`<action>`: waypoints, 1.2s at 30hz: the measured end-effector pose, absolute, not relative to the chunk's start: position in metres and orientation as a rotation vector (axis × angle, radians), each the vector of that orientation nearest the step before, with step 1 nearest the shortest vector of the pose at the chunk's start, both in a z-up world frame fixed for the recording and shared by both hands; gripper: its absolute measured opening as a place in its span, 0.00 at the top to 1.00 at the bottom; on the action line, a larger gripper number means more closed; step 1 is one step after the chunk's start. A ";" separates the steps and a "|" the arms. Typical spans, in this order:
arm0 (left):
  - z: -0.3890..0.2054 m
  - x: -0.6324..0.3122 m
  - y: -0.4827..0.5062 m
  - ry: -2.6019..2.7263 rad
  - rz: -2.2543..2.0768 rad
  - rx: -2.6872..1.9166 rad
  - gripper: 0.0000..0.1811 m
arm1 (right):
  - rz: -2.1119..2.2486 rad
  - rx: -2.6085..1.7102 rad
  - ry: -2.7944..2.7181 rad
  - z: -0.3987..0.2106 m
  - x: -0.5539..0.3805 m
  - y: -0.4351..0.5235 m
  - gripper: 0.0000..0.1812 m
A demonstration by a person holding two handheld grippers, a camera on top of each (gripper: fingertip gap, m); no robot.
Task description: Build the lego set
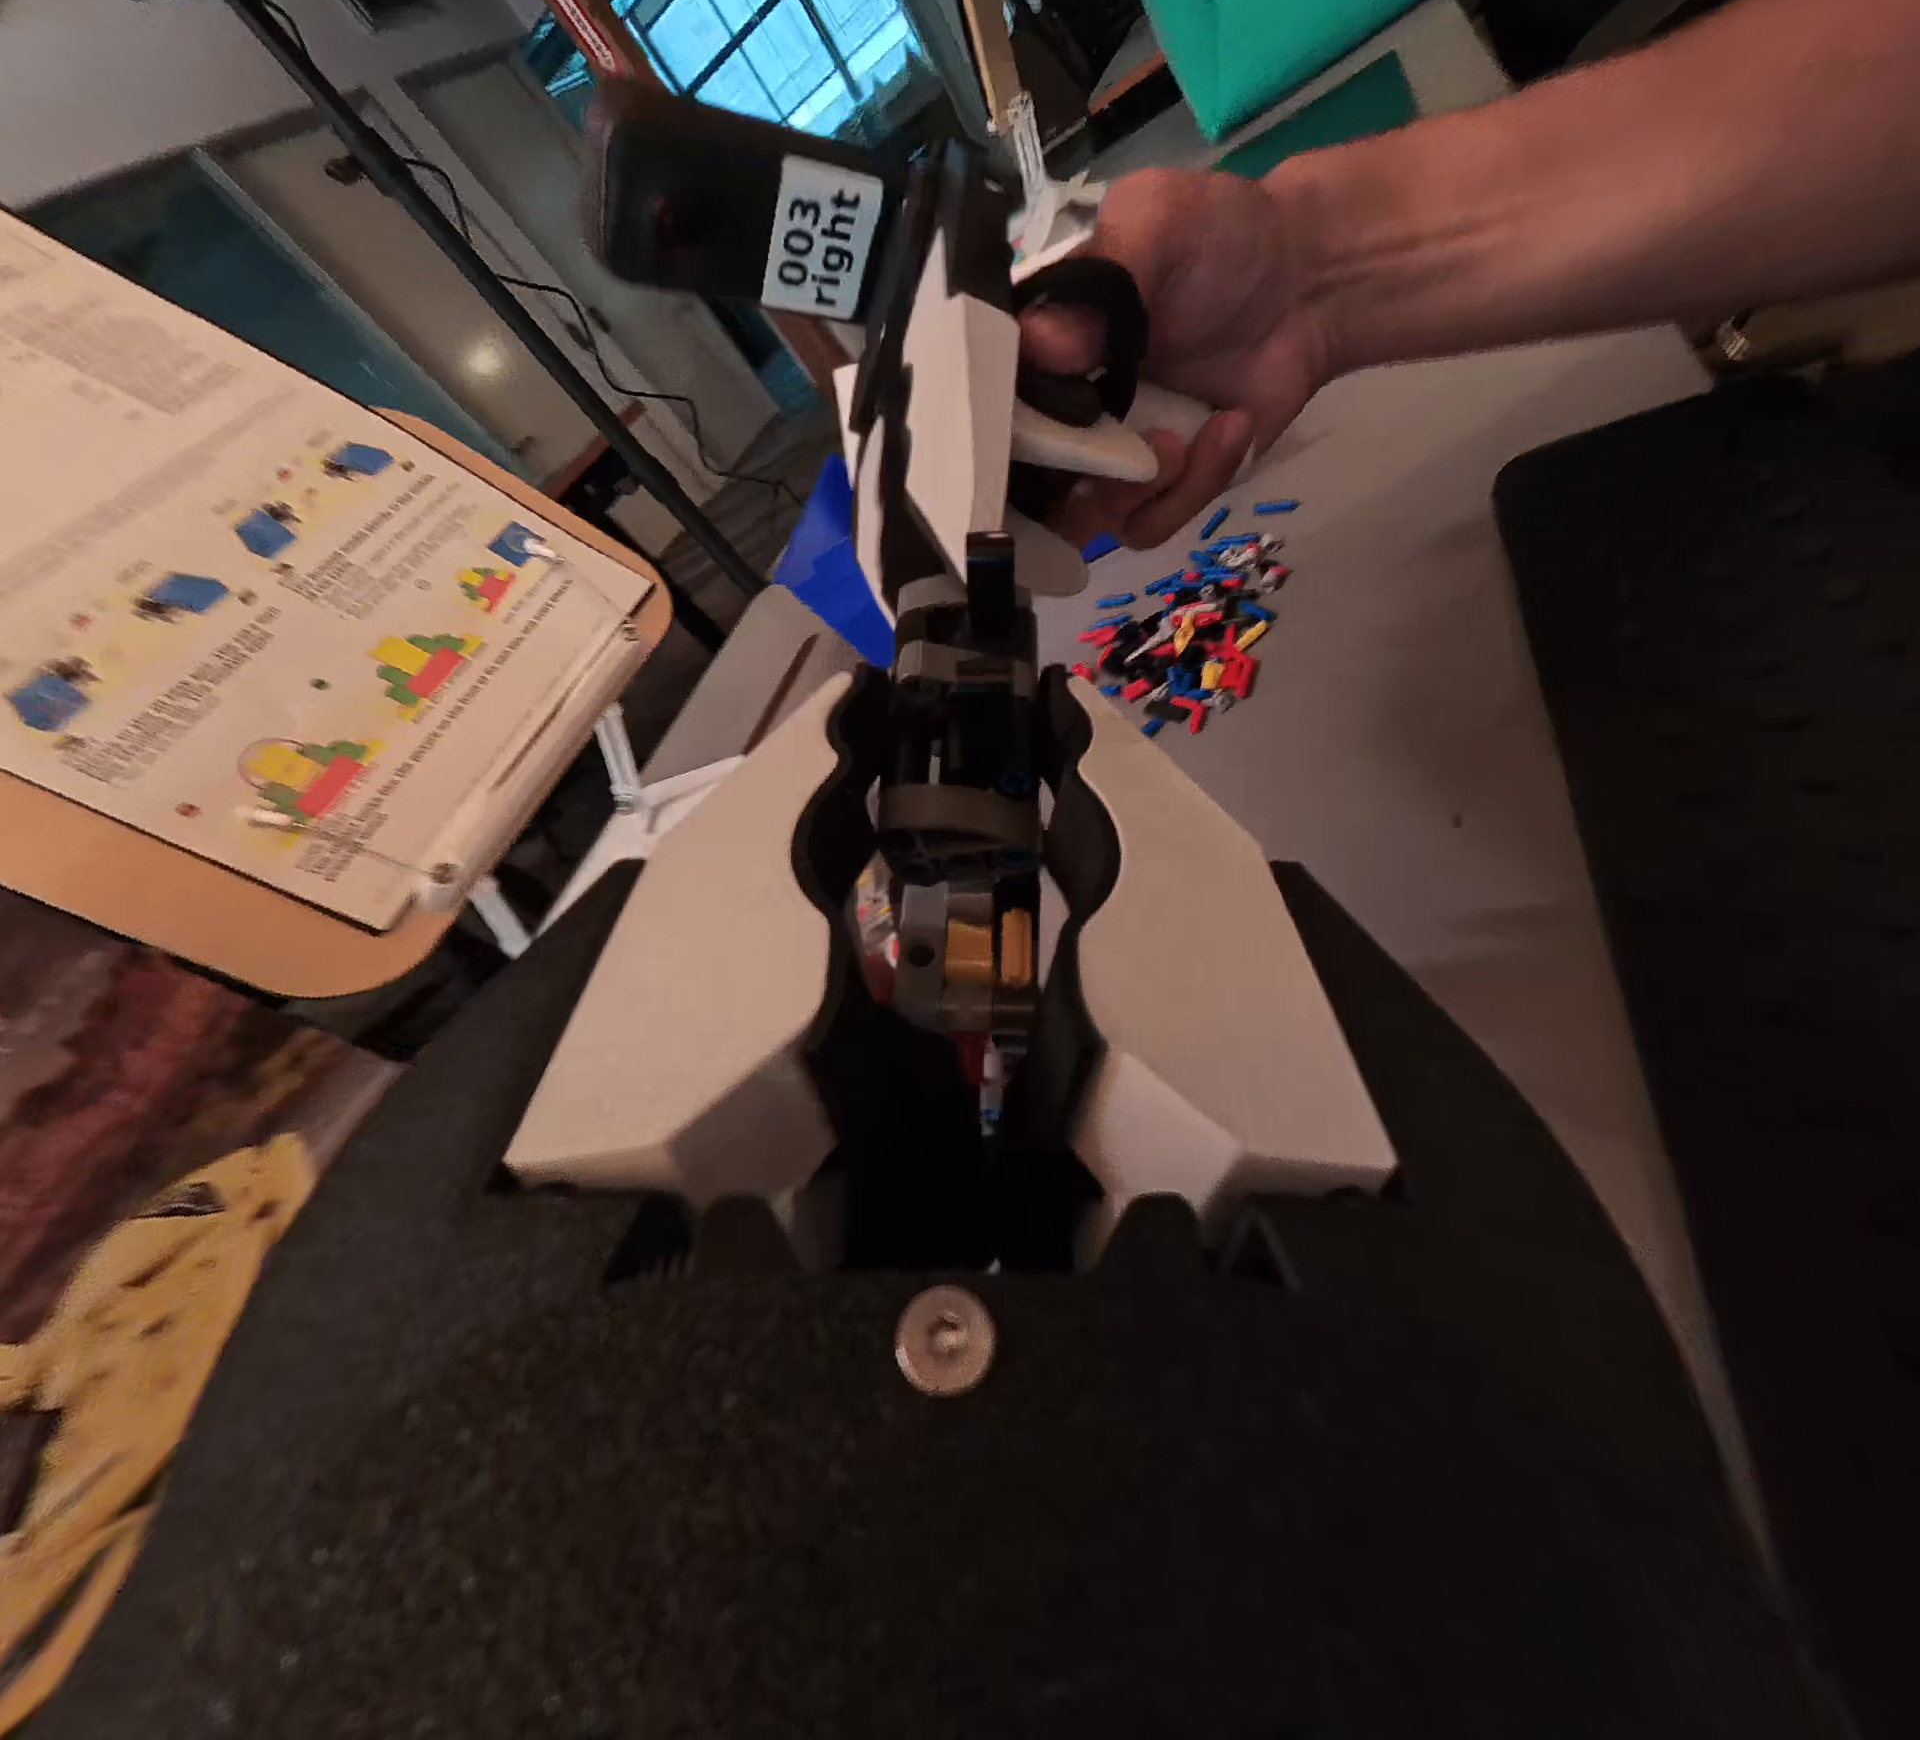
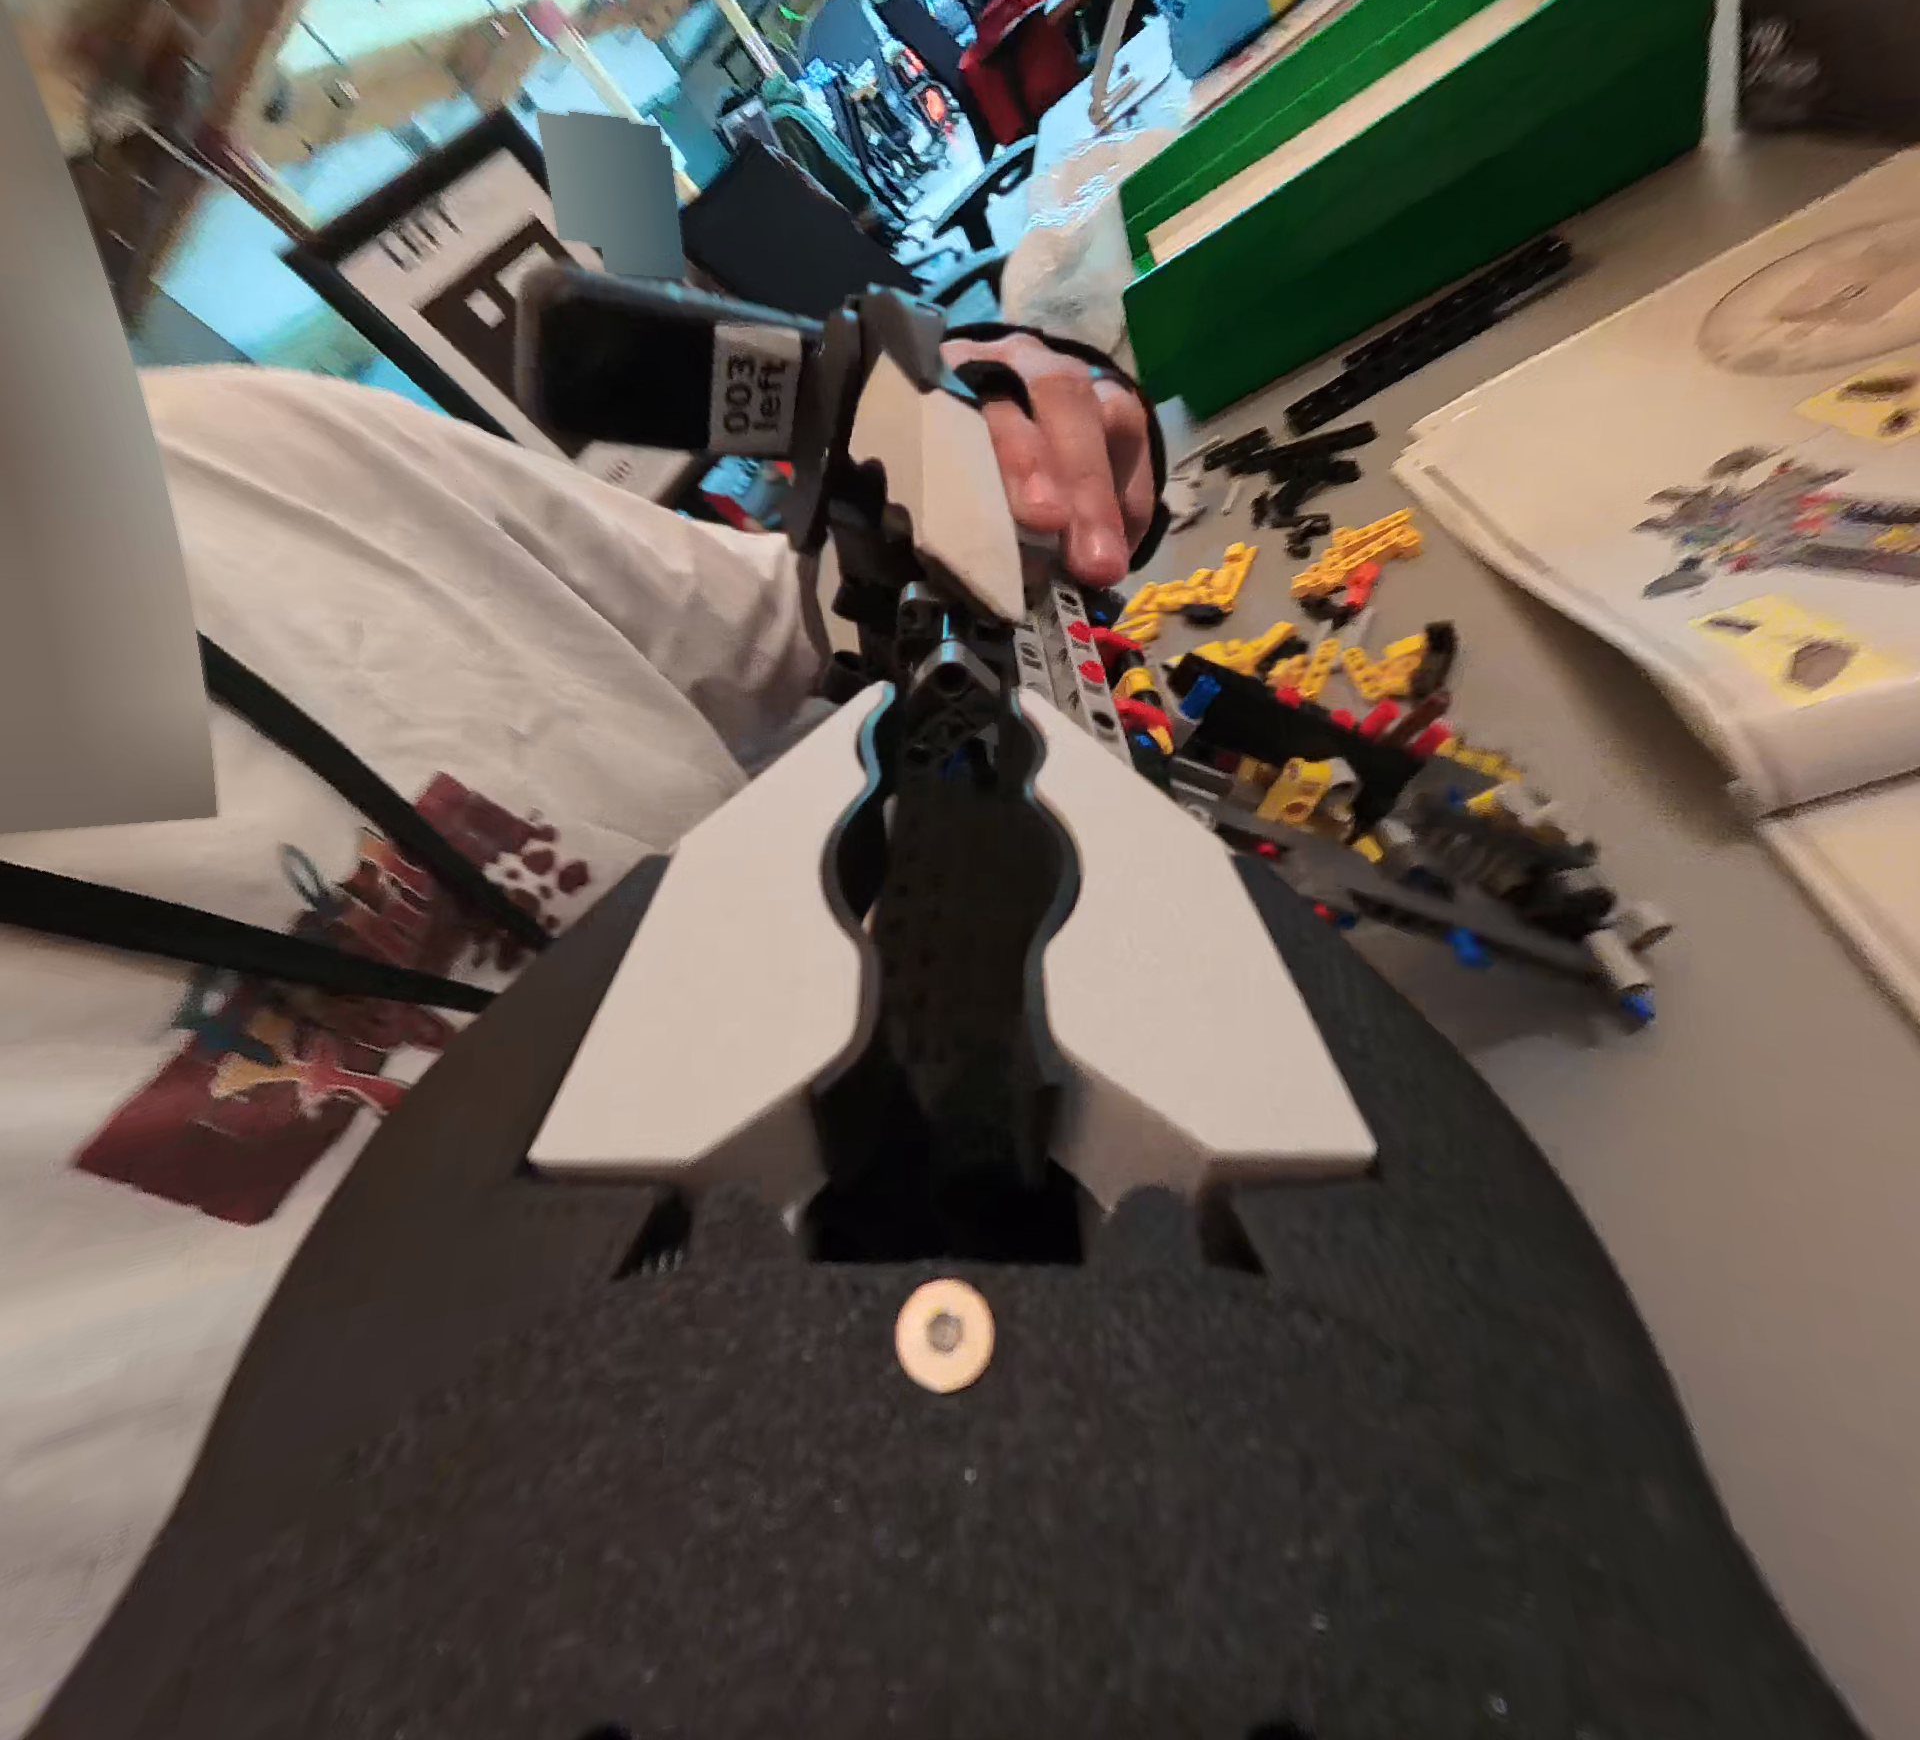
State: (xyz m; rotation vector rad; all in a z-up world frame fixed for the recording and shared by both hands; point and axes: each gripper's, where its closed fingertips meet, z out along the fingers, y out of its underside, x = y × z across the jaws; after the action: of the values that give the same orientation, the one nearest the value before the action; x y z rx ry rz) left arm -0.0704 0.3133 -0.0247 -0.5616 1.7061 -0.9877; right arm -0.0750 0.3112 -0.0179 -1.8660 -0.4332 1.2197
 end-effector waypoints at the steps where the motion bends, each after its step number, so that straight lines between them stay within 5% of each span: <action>1: -0.024 -0.070 0.313 1.704 -1.031 -0.585 0.85 | 1.173 -1.861 -0.460 -0.016 -0.075 0.311 0.91; 9: -0.020 -0.068 0.316 1.706 -1.115 -0.626 0.85 | 1.009 -1.851 -0.584 -0.013 -0.071 0.315 0.90; 17: 0.014 -0.079 0.307 1.610 -1.405 -0.655 0.85 | 1.590 -1.665 -0.368 0.013 -0.080 0.311 0.91; 24: 0.001 -0.079 0.315 1.623 -1.534 -0.733 0.85 | 1.601 -1.686 -0.268 0.002 -0.079 0.320 0.90; 29: -0.001 -0.084 0.311 1.644 -1.481 -0.658 0.85 | 1.808 -1.758 -0.196 0.003 -0.082 0.322 0.85; 36: -0.016 -0.083 0.297 1.670 -1.143 -0.523 0.85 | 1.792 -1.979 -0.145 -0.007 -0.091 0.313 0.96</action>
State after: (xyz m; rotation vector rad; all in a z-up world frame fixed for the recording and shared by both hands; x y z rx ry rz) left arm -0.0825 0.2965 -0.0161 -0.5228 1.6699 -1.1426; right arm -0.0913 0.3127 -0.0068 -1.9788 -0.1451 1.7916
